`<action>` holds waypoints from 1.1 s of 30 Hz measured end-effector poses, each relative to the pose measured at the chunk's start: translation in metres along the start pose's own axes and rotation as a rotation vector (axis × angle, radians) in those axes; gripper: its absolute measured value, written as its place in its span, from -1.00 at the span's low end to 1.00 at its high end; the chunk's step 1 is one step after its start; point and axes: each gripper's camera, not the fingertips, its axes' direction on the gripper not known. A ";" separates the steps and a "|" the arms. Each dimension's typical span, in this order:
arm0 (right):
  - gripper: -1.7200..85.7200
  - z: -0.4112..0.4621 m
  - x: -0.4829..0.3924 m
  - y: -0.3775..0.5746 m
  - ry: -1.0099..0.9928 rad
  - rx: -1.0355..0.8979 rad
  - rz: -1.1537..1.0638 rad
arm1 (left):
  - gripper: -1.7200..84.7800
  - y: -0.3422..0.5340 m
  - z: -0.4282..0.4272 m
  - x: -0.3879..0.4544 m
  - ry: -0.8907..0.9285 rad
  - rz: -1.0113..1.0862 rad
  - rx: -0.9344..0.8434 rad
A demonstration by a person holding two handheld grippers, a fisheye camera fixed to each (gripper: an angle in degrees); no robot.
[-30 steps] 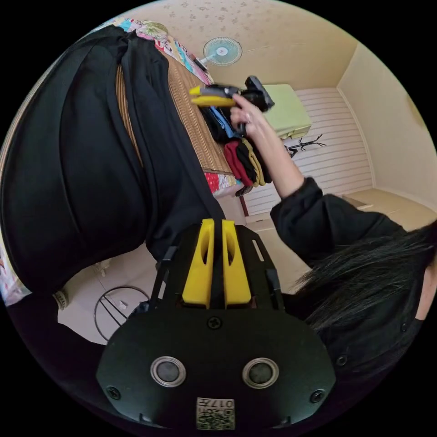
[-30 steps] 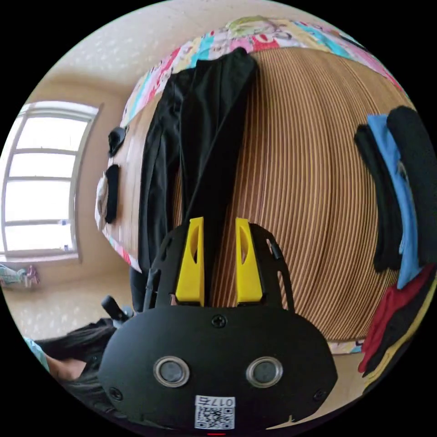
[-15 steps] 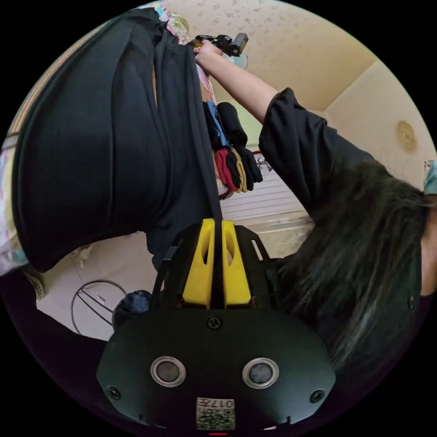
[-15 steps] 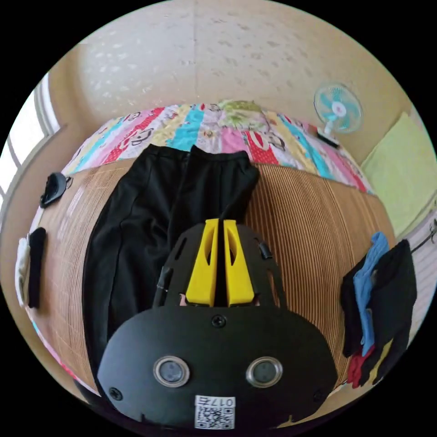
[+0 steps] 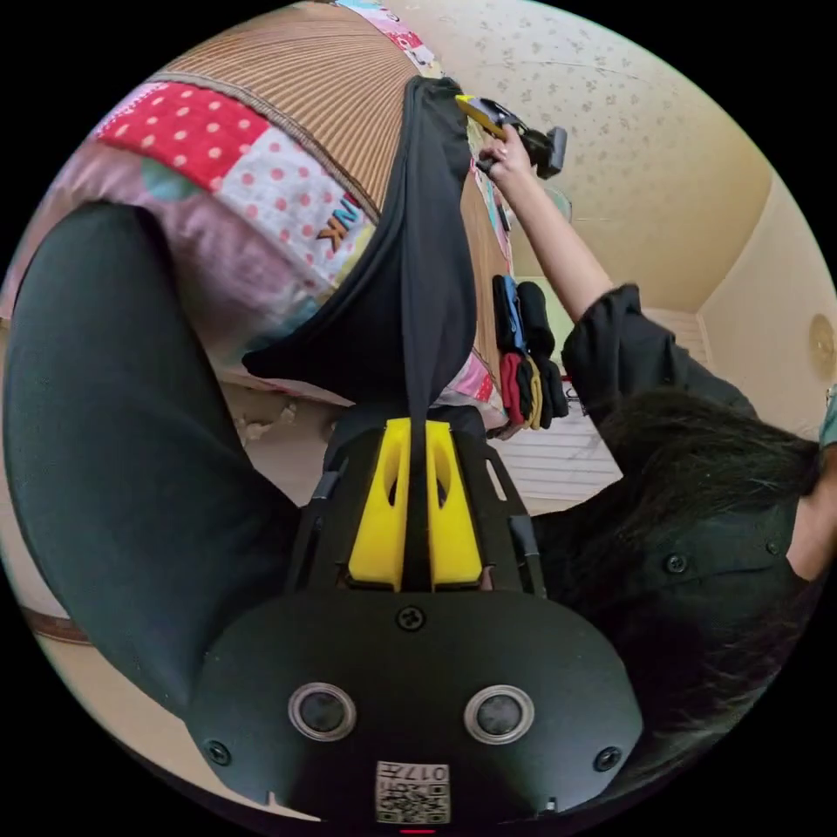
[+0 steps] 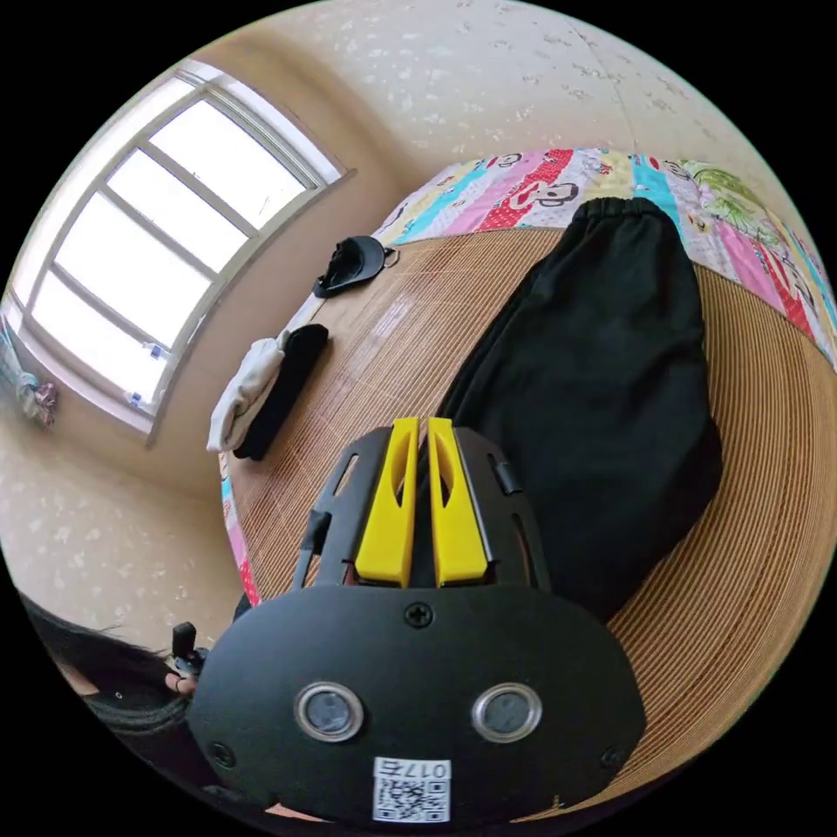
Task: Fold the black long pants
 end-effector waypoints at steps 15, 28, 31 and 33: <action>-0.74 -0.104 0.069 0.293 -0.064 0.114 0.396 | -0.68 -0.159 0.021 0.064 -0.169 0.241 0.225; -0.78 -0.122 0.121 0.291 -0.345 0.204 0.430 | -0.75 -0.146 0.081 0.054 -0.206 0.202 0.237; -0.82 -0.131 0.124 0.323 -0.426 0.211 0.491 | -0.83 -0.122 0.080 0.039 -0.140 0.144 0.212; -0.85 -0.136 0.129 0.338 -0.505 0.172 0.540 | -0.85 -0.112 0.072 0.027 -0.013 0.104 0.174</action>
